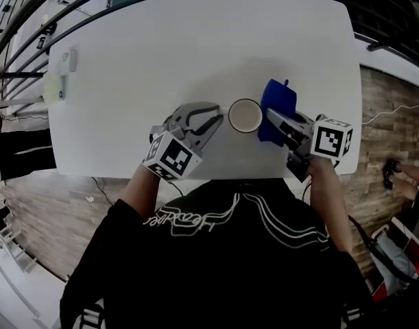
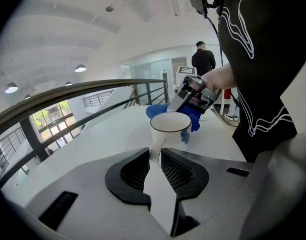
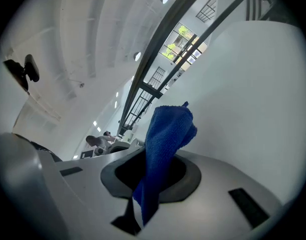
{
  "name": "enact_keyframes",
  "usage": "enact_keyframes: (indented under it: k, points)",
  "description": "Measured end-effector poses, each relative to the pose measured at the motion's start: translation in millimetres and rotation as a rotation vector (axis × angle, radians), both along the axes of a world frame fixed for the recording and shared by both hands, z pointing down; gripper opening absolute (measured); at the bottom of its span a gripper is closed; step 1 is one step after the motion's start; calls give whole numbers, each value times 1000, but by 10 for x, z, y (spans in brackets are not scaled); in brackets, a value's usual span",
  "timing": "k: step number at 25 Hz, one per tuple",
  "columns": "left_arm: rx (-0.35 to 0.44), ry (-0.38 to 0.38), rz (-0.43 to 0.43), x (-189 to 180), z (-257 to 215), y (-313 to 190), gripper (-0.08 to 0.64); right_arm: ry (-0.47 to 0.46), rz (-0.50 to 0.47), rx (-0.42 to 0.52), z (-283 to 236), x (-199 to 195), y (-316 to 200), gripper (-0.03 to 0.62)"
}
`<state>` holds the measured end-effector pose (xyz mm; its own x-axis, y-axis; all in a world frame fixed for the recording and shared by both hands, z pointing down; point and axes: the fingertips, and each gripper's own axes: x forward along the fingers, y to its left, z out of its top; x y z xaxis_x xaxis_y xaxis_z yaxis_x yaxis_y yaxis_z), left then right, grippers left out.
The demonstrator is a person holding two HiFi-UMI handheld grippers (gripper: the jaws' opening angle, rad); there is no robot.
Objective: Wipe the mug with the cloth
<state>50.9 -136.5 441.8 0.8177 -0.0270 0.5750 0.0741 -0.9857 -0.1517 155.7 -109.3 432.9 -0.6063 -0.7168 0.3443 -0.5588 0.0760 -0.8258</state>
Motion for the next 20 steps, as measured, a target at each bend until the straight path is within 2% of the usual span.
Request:
enact_keyframes:
  k: [5,10,13,20]
  points:
    - [4,0,-7,7,3,-25,67,-5,4,-88,212,-15,-56,54]
    - [11,20,-23,18,17,-61,67,66,-38,-150,361,-36,-84,54]
    - [24,31,-37,28,16,-98,68,103,-72,-153,370,-58,-97,54]
    - [32,30,-51,67,-14,-160,67,117,-133,-94,142,45,-32,55]
